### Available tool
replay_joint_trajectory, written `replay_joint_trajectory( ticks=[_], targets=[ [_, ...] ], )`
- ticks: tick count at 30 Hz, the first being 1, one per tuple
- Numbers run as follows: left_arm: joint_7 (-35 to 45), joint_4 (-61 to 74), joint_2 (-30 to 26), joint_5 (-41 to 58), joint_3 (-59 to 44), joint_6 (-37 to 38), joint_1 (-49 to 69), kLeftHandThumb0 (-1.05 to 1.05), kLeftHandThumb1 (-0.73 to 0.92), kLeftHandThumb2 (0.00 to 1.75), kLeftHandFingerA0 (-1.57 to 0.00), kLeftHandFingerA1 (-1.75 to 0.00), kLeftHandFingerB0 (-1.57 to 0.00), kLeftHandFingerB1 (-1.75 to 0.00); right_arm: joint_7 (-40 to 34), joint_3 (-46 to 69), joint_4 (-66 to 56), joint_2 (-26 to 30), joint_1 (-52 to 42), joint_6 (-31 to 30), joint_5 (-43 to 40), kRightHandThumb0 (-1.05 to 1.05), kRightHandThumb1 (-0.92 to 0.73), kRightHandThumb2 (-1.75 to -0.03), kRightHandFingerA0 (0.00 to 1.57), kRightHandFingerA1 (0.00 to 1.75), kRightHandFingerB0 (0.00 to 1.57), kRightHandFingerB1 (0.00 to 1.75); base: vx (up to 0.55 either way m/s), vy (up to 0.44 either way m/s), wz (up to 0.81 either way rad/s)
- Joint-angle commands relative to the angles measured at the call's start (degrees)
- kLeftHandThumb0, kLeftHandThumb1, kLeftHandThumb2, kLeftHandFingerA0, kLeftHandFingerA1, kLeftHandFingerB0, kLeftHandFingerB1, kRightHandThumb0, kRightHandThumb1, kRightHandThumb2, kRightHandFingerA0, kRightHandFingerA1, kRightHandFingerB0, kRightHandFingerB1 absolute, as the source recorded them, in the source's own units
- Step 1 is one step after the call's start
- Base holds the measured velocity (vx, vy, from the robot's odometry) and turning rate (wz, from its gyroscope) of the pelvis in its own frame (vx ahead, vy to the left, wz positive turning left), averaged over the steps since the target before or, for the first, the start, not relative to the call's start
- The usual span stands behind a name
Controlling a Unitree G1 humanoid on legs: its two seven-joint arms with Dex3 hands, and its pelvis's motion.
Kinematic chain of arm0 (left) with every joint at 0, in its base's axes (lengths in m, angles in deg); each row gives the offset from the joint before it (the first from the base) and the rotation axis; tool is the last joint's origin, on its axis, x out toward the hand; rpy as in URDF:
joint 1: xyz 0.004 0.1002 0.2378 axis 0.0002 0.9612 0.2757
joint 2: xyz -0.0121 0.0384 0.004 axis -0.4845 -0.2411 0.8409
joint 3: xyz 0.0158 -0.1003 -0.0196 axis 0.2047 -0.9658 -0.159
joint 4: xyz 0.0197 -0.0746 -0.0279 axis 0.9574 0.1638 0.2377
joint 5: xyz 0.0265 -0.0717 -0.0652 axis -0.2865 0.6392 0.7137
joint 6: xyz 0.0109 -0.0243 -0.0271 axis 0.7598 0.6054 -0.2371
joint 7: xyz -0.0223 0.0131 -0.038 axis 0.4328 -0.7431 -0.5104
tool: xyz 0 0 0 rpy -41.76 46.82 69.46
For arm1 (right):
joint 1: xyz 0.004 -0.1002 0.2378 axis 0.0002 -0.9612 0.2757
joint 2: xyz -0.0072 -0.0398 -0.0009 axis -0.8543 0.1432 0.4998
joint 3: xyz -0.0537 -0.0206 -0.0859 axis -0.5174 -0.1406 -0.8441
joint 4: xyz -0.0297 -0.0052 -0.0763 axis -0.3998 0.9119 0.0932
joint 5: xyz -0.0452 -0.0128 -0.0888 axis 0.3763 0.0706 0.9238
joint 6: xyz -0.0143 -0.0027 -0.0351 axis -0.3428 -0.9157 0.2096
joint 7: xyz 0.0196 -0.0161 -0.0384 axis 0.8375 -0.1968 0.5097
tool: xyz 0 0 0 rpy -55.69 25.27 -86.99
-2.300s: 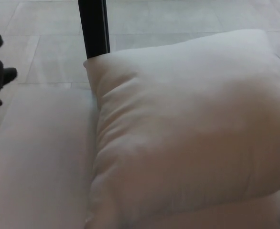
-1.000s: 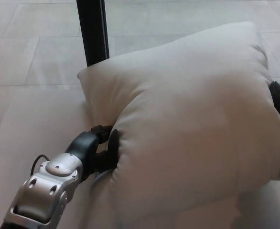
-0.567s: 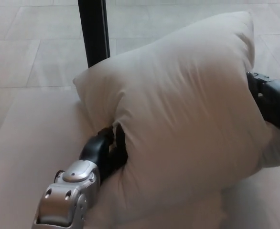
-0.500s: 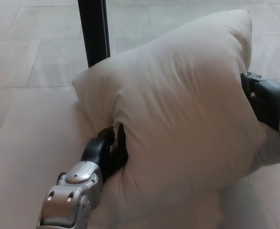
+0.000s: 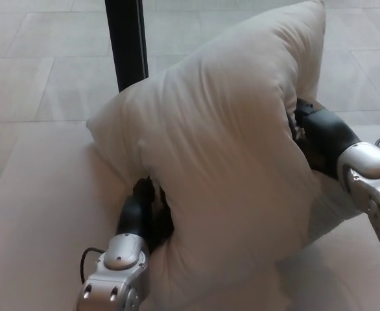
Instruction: The robot uses its left hand to press on the left side of the pillow kept in the middle of the desk and uses its right hand to lift up and the right side of the pillow and turn it over
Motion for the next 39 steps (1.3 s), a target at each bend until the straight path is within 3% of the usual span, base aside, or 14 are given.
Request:
replay_joint_trajectory(
  ticks=[1, 5, 7, 8, 10, 11, 20, 22, 23, 27, 31, 33, 38, 39],
  targets=[
    [5.18, -5.57, 14.92, 6.60, 7.97, -1.99, 8.84, -0.90, 0.92, 0.77, -0.17, -0.42, 0.00, -0.08, 9.05, -16.24, 1.35, -16.49, -4.23, -4.53, -2.16, -1.04, -0.65, -1.09, 0.23, 0.71, 0.04, 0.34, 0.00, 0.000, 0.00],
    [6.93, -7.17, 15.79, 5.25, 12.85, 7.64, 14.89, -0.89, 0.92, 0.76, -0.31, -0.53, 0.00, 0.00, 10.95, -21.66, 2.81, -18.63, -5.48, -2.25, 0.06, -1.04, -0.85, -0.65, 0.16, 0.69, 0.03, 0.43, 0.00, 0.000, 0.00],
    [7.62, -8.73, 17.82, 7.85, 9.97, 5.27, 14.27, -0.98, 0.77, 1.13, -0.31, -0.60, 0.00, -0.03, 10.58, -23.08, 3.11, -19.42, -5.98, -1.72, 1.09, -1.05, -0.67, -1.11, 0.27, 0.70, 0.05, 0.34, 0.00, 0.000, 0.00],
    [5.87, -12.22, 20.66, 9.87, 5.27, 0.66, 9.58, -1.00, 0.90, 0.68, -0.31, -0.61, 0.00, 0.00, 10.38, -24.25, 4.42, -21.39, -6.52, -1.89, 1.18, -1.05, -0.65, -1.10, 0.27, 0.71, 0.05, 0.31, 0.00, 0.000, 0.00],
    [6.31, -14.70, 23.51, 11.81, 3.21, 3.37, 8.99, -1.05, 0.77, 1.13, 0.00, -0.13, 0.00, 0.00, 9.92, -23.93, 5.35, -23.99, -7.77, -2.88, 0.00, -1.05, -0.63, -1.07, 0.24, 0.72, 0.06, 0.41, 0.00, 0.000, 0.00],
    [8.12, -15.89, 23.72, 11.90, 3.72, 5.41, 8.96, -0.91, 0.89, 0.74, 0.00, 0.00, 0.00, 0.00, 10.07, -24.44, 6.00, -25.35, -8.06, -3.41, -0.30, -1.05, -0.63, -1.08, 0.24, 0.72, 0.05, 0.38, 0.00, 0.000, 0.00],
    [7.77, -22.07, 26.92, 11.82, 4.13, 10.18, 10.54, -1.05, 0.73, 1.13, 0.00, -0.23, 0.00, -0.02, 11.11, -29.80, 9.86, -34.66, -13.72, -4.43, -1.95, -1.01, -0.76, -0.64, 0.10, 0.75, 0.02, 0.45, 0.00, 0.000, 0.00],
    [7.61, -22.81, 26.84, 11.33, 4.36, 10.60, 10.19, -0.98, 0.68, 1.04, -0.01, -0.42, 0.00, 0.00, 11.29, -29.89, 11.55, -35.74, -13.74, -4.02, -1.32, -0.43, -0.21, -0.94, 0.03, 0.55, 0.00, 0.54, 0.00, 0.000, 0.00],
    [6.92, -23.44, 27.58, 11.55, 3.75, 11.06, 10.28, -0.97, 0.68, 1.12, -0.01, -0.43, 0.00, -0.08, 10.91, -31.14, 11.42, -36.19, -14.46, -4.83, -1.13, -1.05, -0.61, -1.05, 0.22, 0.68, 0.04, 0.41, 0.00, 0.000, 0.00],
    [6.40, -25.61, 29.21, 11.71, 2.95, 13.47, 9.88, -1.05, 0.72, 1.10, 0.00, -0.08, 0.00, -0.01, 10.82, -31.62, 11.58, -38.26, -16.00, -7.07, -1.64, -1.05, -0.62, -1.01, 0.20, 0.67, 0.06, 0.42, 0.00, 0.000, 0.00],
    [7.72, -28.18, 29.85, 11.45, 3.08, 13.55, 6.94, -0.95, 0.84, 0.63, -0.05, -0.52, 0.00, 0.00, 13.73, -34.87, 11.76, -37.66, -16.04, -4.23, -0.16, -1.05, -0.62, -1.03, 0.21, 0.72, 0.04, 0.46, 0.00, 0.000, 0.00],
    [7.95, -28.73, 29.29, 10.08, 4.52, 14.07, 6.32, -0.95, 0.63, 0.94, -0.04, -0.48, 0.00, 0.00, 14.58, -36.27, 11.41, -37.33, -15.45, -4.04, 0.61, -1.02, -0.74, -0.62, 0.16, 0.75, 0.09, 0.49, 0.00, 0.000, 0.00],
    [6.03, -29.94, 30.04, 10.09, 4.05, 13.07, 5.52, -0.95, 0.83, 0.64, -0.19, -0.64, 0.00, -0.01, 15.53, -36.29, 13.17, -37.01, -16.37, -2.04, 2.23, -1.02, -0.55, -1.01, 0.15, 0.68, 0.03, 0.50, 0.00, 0.000, 0.00],
    [6.06, -30.53, 30.11, 9.98, 3.95, 13.36, 5.37, -0.95, 0.83, 0.64, -0.18, -0.64, 0.00, -0.01, 15.51, -36.27, 13.05, -36.96, -16.54, -2.41, 2.26, -1.04, -0.73, -0.62, 0.14, 0.72, 0.12, 0.49, 0.00, 0.000, 0.00]
  ],
)
